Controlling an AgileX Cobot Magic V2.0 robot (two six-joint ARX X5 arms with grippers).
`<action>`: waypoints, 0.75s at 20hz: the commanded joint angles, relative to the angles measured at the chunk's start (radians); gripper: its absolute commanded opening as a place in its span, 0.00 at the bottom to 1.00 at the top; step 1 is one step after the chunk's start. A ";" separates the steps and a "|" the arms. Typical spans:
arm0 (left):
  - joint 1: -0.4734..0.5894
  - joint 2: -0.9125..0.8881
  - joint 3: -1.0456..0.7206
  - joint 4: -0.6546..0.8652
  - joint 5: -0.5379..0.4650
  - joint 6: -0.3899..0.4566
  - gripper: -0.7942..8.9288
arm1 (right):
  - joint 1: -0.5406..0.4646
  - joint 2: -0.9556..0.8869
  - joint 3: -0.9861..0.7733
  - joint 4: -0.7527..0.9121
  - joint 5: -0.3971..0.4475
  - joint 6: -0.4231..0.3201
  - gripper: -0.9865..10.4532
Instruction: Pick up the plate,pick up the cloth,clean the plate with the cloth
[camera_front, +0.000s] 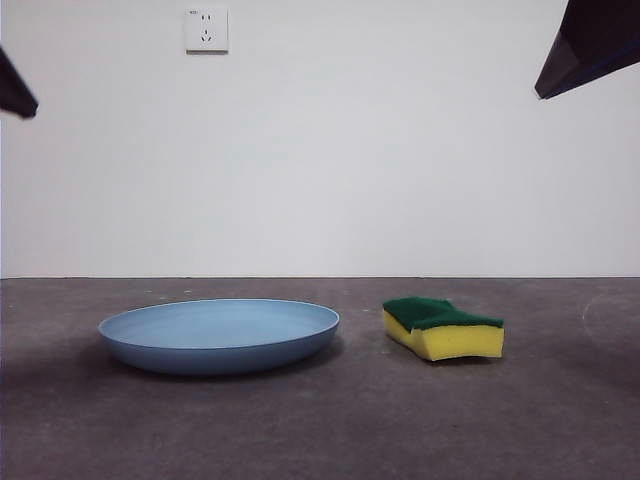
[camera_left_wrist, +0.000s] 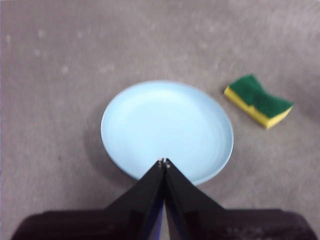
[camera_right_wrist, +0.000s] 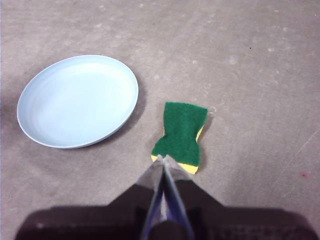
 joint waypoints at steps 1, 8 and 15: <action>-0.003 0.006 -0.001 -0.020 -0.003 -0.012 0.08 | 0.002 0.000 -0.002 0.005 0.000 0.012 0.09; -0.003 0.006 -0.001 -0.023 -0.005 0.004 0.08 | 0.002 -0.001 -0.002 0.005 -0.001 0.012 0.09; 0.233 -0.145 -0.031 0.241 0.087 0.140 0.08 | 0.002 -0.001 -0.002 0.005 0.000 0.012 0.09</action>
